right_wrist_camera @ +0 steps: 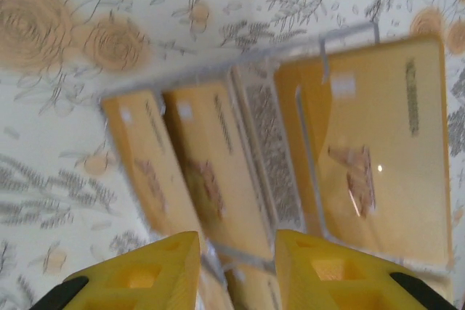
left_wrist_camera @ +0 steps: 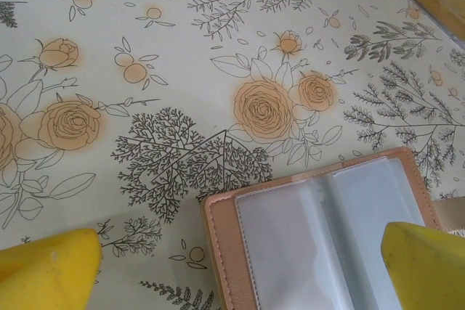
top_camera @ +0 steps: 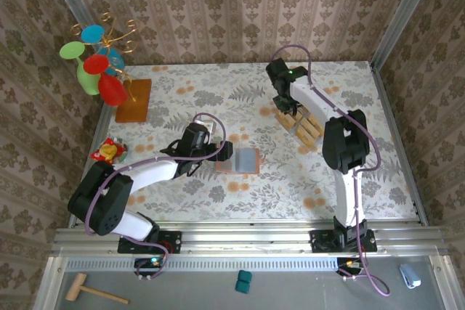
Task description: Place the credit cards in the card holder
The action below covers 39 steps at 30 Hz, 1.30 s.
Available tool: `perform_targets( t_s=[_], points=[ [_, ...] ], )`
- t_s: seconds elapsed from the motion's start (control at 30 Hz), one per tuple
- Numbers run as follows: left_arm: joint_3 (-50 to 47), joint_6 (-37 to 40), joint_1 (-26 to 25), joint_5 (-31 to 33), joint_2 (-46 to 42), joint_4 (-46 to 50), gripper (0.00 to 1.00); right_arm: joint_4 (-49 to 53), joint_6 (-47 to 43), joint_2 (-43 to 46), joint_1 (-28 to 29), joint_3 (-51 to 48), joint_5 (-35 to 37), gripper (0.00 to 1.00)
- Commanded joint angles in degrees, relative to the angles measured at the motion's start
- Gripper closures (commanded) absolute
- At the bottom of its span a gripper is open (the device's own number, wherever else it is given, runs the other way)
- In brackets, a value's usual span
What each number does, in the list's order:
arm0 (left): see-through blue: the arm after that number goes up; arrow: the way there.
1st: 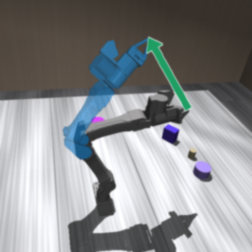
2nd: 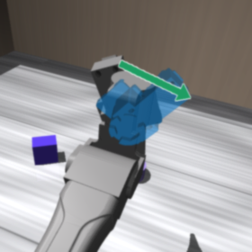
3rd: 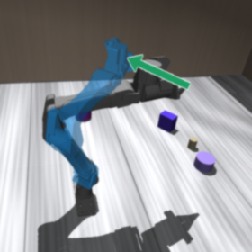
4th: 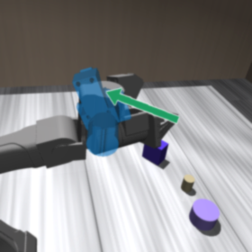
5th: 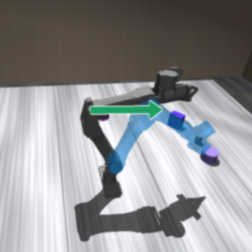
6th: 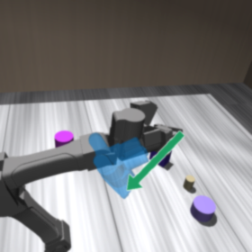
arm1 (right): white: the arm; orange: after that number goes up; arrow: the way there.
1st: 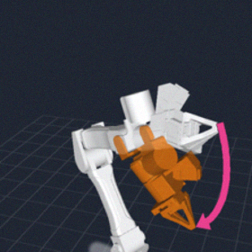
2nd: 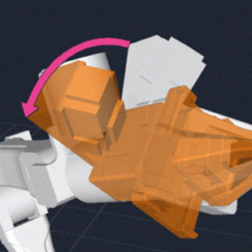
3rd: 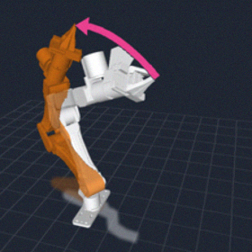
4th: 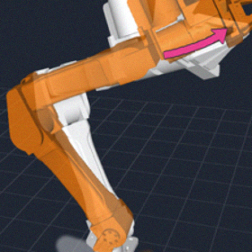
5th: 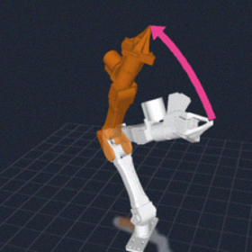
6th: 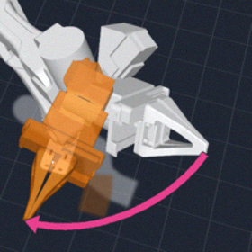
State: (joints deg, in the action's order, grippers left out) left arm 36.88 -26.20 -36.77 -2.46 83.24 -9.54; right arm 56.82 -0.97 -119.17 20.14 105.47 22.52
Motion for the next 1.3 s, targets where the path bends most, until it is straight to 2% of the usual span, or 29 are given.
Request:
perform_targets(
  t_s=[0.0, 0.23, 0.43, 0.9, 1.27],
  points=[
    [-0.5, -1.0, 0.0, -1.0, 0.7, -1.3, 0.00, -1.0, 3.1, 8.2, 0.5, -6.0, -3.4, 0.65],
    [-0.6, -1.2, 0.0, -1.2, 1.0, -1.7, 0.00, -4.7, 6.3, 16.7, 0.4, -20.4, -4.3, 0.65],
    [-0.7, -1.2, -0.1, -1.4, 0.9, -1.7, 0.00, -7.7, 7.6, 16.5, -0.4, -27.3, -3.6, 0.65],
    [-1.2, -1.5, -0.1, -1.2, 0.7, -2.1, 0.00, -10.1, 7.4, 11.5, -1.3, -28.8, 1.5, 0.65],
    [-0.9, -1.6, -0.1, -1.5, 1.5, -2.4, 0.00, -10.5, 6.8, 12.9, -1.5, -28.9, 3.5, 0.65]
  ],
)
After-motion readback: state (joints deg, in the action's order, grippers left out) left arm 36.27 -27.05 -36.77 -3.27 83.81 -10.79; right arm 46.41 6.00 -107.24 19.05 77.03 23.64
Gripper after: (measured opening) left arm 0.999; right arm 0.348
